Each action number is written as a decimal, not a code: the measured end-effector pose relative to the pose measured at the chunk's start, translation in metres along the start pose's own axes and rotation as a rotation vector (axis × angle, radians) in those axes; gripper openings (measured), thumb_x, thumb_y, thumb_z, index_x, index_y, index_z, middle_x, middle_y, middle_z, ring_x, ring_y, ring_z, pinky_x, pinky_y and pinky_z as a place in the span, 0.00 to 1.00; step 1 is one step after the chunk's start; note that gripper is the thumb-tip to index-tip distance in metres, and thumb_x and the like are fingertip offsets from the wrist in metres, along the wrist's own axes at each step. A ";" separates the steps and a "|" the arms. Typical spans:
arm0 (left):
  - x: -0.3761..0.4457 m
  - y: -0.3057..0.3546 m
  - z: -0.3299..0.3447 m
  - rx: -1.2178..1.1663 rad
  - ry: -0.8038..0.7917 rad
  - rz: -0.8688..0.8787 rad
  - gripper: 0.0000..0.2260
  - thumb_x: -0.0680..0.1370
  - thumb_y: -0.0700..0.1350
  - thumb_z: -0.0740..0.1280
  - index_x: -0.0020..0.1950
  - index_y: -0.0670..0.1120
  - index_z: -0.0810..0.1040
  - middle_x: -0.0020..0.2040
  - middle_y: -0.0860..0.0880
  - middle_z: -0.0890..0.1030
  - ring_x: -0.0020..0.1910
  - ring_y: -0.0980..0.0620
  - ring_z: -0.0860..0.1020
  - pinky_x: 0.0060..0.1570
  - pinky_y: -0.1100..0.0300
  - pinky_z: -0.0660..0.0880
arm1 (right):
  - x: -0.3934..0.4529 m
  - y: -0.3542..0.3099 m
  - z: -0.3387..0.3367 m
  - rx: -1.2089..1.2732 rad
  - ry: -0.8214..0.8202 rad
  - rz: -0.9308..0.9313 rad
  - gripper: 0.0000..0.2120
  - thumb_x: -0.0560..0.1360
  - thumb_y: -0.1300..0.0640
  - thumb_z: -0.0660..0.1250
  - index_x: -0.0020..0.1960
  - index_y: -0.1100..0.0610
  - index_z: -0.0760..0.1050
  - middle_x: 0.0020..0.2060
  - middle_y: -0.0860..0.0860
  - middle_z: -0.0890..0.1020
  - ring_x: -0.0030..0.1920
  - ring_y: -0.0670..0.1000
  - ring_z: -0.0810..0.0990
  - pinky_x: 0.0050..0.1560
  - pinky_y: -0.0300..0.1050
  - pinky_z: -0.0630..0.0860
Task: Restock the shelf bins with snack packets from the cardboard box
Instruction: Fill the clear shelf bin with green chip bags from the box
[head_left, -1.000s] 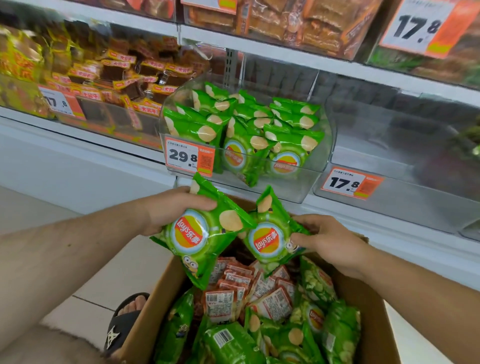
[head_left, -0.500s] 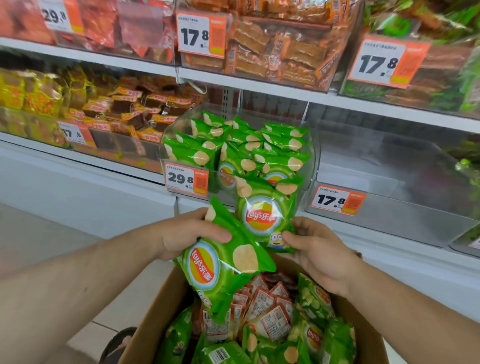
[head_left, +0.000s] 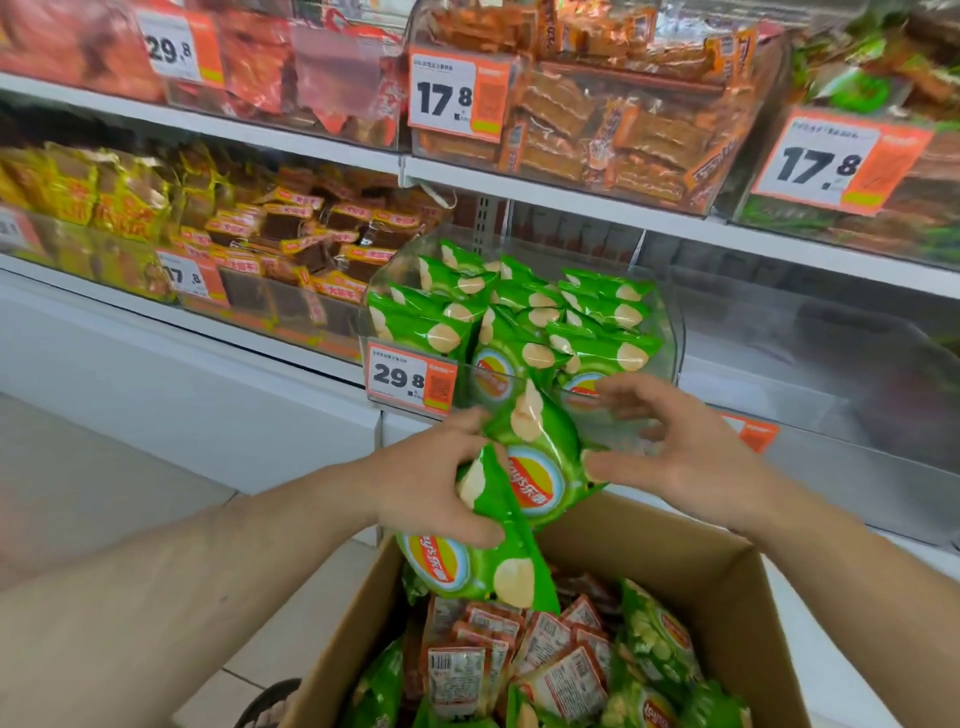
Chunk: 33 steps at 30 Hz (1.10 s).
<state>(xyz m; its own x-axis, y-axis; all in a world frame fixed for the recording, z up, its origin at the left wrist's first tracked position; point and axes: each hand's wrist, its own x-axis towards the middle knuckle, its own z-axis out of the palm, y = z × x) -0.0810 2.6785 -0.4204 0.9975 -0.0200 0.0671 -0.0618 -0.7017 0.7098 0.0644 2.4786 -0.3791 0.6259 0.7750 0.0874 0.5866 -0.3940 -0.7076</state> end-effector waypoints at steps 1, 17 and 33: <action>0.001 -0.004 0.000 0.042 0.005 0.014 0.13 0.61 0.57 0.73 0.42 0.61 0.76 0.55 0.69 0.63 0.56 0.70 0.65 0.51 0.82 0.61 | 0.005 -0.005 0.001 -0.103 -0.091 -0.009 0.37 0.60 0.41 0.80 0.65 0.44 0.71 0.56 0.37 0.77 0.56 0.36 0.75 0.54 0.34 0.70; -0.003 -0.079 -0.069 0.455 0.509 -0.003 0.27 0.58 0.66 0.65 0.48 0.51 0.82 0.64 0.54 0.74 0.65 0.52 0.70 0.64 0.54 0.63 | 0.073 -0.079 -0.034 -0.216 0.128 -0.113 0.24 0.71 0.58 0.76 0.62 0.50 0.69 0.55 0.47 0.79 0.54 0.52 0.79 0.59 0.56 0.77; 0.038 -0.071 -0.060 0.777 0.047 -0.265 0.23 0.66 0.62 0.71 0.57 0.53 0.80 0.80 0.54 0.45 0.78 0.49 0.43 0.71 0.34 0.41 | 0.114 -0.069 -0.008 -0.036 0.236 -0.098 0.21 0.71 0.59 0.75 0.60 0.46 0.72 0.53 0.45 0.81 0.54 0.52 0.80 0.60 0.58 0.76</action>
<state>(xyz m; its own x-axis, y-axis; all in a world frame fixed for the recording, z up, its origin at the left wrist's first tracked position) -0.0402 2.7707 -0.4259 0.9723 0.2337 0.0073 0.2336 -0.9722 0.0191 0.0997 2.5904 -0.3143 0.6650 0.6755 0.3185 0.6657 -0.3429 -0.6627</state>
